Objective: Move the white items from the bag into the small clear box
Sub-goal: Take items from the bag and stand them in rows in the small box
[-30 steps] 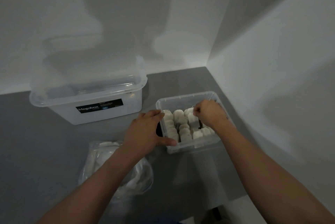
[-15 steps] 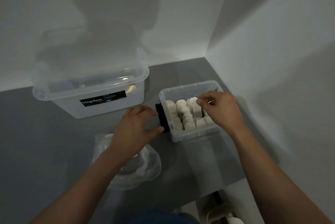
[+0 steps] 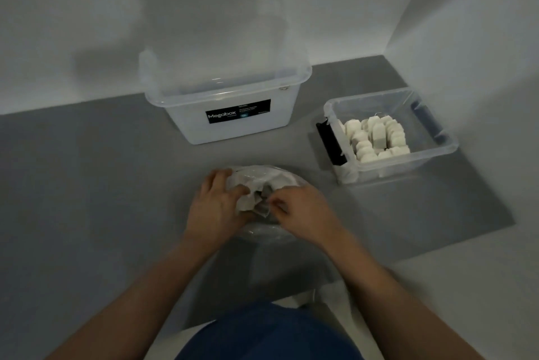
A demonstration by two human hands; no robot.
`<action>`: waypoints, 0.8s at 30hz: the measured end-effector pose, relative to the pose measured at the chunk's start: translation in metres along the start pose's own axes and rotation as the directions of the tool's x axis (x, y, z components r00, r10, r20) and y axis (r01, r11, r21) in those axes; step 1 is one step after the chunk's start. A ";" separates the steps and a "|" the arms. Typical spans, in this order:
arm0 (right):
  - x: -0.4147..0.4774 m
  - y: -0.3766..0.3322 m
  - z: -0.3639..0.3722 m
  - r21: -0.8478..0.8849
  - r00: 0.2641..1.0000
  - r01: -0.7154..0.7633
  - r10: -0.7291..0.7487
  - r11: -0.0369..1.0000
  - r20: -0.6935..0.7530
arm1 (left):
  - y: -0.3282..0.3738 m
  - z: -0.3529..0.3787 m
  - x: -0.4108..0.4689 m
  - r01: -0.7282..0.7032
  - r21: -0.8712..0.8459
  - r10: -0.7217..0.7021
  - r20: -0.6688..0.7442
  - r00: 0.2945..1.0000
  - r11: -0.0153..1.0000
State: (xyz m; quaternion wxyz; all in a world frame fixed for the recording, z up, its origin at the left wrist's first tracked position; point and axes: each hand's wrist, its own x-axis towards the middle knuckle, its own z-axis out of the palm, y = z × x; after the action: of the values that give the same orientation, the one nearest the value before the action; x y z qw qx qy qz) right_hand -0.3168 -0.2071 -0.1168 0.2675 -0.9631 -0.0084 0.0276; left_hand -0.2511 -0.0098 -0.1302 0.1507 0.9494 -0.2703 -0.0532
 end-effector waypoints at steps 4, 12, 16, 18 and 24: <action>0.011 0.006 0.019 -0.192 0.983 -0.159 0.174 0.968 0.062 | -0.013 0.004 -0.001 0.143 -0.085 -0.125 0.184 0.975 0.986; 0.024 -0.004 0.026 -0.252 0.989 -0.146 0.146 0.957 -0.015 | -0.013 0.002 0.000 0.049 -0.330 -0.015 0.104 0.994 0.943; 0.029 -0.008 0.027 -0.273 0.987 -0.135 0.155 0.953 0.052 | -0.018 0.003 0.001 0.040 -0.354 -0.008 0.092 0.996 0.934; 0.028 -0.009 0.028 -0.259 0.991 -0.096 0.116 0.961 0.062 | -0.022 0.007 0.003 0.050 -0.360 -0.015 0.101 0.995 0.932; 0.023 -0.018 0.035 -0.263 0.988 0.022 0.019 0.965 0.152 | -0.033 0.022 0.000 -0.035 -0.221 0.048 0.054 0.997 0.975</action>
State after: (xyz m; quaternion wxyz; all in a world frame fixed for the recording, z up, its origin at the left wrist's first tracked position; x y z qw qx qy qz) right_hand -0.2960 -0.1728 -0.1385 0.1355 -0.9851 -0.0335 0.1001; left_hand -0.2389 0.0107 -0.1618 0.2481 0.9191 -0.2866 -0.1076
